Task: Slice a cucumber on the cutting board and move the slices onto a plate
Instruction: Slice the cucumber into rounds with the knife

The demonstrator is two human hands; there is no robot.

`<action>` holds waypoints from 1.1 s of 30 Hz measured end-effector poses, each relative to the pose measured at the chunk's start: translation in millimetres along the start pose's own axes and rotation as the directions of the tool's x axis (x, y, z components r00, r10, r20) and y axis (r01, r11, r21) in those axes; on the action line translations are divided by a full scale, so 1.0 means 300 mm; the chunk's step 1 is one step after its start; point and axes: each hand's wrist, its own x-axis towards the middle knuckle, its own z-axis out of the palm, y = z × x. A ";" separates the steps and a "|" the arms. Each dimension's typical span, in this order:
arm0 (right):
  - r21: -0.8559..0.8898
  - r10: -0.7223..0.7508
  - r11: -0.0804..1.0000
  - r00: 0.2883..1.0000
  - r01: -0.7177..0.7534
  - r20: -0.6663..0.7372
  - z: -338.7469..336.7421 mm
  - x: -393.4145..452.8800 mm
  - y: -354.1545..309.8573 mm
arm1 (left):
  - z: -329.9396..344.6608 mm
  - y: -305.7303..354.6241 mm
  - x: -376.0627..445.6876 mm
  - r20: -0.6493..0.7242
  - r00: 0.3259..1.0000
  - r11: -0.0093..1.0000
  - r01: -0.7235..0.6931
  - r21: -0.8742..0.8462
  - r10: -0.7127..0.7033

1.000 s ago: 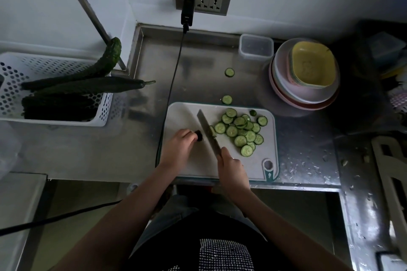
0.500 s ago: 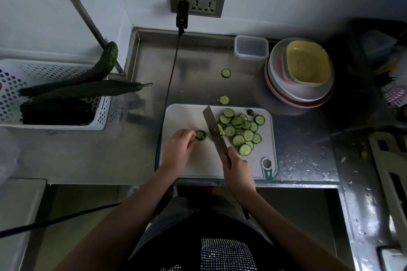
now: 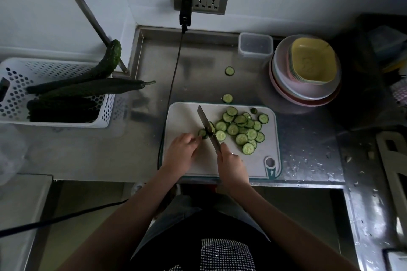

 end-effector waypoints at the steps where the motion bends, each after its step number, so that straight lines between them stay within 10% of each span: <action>1: -0.023 0.003 1.000 1.000 -0.003 0.014 0.002 0.000 -0.001 | -0.001 0.001 0.000 0.004 1.000 1.000 0.002 -0.002 -0.002; 14: 0.171 0.050 0.985 0.997 -0.038 -0.065 -0.046 -0.004 0.017 | -0.002 0.003 0.001 -0.002 1.000 0.999 -0.010 -0.033 0.010; 33: -0.124 -0.092 0.988 0.996 0.093 0.016 -0.022 -0.020 0.017 | 0.008 -0.006 0.003 0.030 0.999 0.998 -0.013 -0.055 0.015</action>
